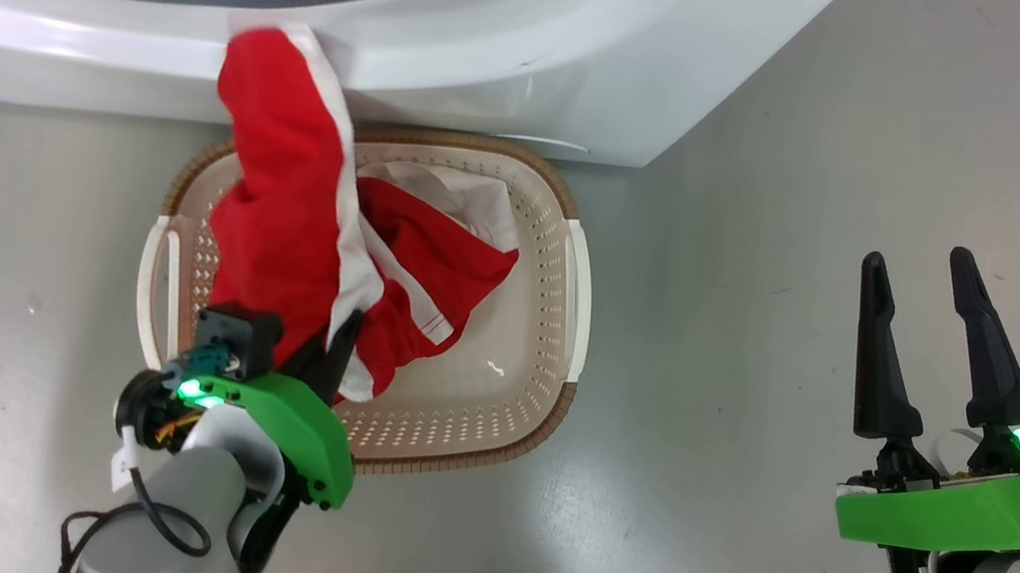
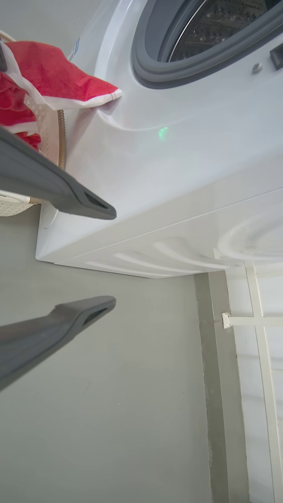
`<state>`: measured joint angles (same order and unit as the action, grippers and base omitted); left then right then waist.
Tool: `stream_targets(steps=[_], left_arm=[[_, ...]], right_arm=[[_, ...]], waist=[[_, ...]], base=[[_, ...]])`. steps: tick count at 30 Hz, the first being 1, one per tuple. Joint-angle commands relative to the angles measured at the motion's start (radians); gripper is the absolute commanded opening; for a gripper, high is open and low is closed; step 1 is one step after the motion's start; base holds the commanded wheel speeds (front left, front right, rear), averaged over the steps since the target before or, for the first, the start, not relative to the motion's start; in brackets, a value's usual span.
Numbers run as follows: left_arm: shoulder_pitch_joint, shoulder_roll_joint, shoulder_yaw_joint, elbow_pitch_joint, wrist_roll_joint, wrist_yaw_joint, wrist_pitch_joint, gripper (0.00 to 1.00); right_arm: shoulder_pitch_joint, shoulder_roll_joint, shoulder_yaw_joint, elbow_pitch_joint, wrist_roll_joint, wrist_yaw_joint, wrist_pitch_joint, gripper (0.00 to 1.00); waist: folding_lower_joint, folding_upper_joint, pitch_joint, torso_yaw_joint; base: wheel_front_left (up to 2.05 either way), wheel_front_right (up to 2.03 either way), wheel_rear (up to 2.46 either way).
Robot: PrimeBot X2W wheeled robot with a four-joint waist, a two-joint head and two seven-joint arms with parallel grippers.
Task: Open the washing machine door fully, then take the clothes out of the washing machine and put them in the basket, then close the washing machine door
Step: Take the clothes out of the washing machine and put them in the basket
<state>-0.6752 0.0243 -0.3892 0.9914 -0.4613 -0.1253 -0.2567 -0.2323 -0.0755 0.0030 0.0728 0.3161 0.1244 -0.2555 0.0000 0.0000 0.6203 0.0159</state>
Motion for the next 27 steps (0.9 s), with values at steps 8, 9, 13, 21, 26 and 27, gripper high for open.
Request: stream_targets(steps=[8,9,13,21,26,27], left_arm=[[-0.043,0.026,-0.093,0.094,-0.097,-0.005,-0.004,0.0],[-0.049,0.026,-0.109,0.1,-0.112,-0.005,-0.004,0.0],[-0.079,0.026,-0.144,0.144,-0.15,-0.005,-0.004,0.0],[-0.116,0.047,-0.119,0.129,-0.169,-0.005,-0.005,1.0],[-0.113,0.051,-0.097,0.113,-0.155,-0.005,-0.005,1.0],[-0.111,0.052,-0.092,0.11,-0.153,-0.005,-0.005,1.0]], right_arm=[[-0.018,0.008,0.021,-0.028,0.002,0.006,-0.006,1.0],[-0.021,0.008,0.021,-0.028,0.002,0.006,-0.006,1.0],[-0.027,0.009,0.02,-0.029,0.001,0.006,-0.006,1.0],[-0.033,0.011,0.013,-0.03,-0.001,0.006,-0.006,1.0],[-0.032,0.012,0.014,-0.03,-0.002,0.006,-0.006,1.0],[-0.031,0.012,0.014,-0.029,-0.001,0.006,-0.006,1.0]], waist=[[0.0,0.0,0.038,-0.011],[0.0,0.0,0.041,-0.012],[0.0,0.0,0.051,-0.013],[0.0,0.0,0.062,-0.01],[0.0,0.0,0.059,-0.009],[0.0,0.0,0.057,-0.009]], base=[[0.0,0.0,0.0],[0.0,0.0,0.0],[0.0,0.0,0.0],[0.0,0.0,0.0],[0.0,0.0,0.0],[0.0,0.0,0.0]])
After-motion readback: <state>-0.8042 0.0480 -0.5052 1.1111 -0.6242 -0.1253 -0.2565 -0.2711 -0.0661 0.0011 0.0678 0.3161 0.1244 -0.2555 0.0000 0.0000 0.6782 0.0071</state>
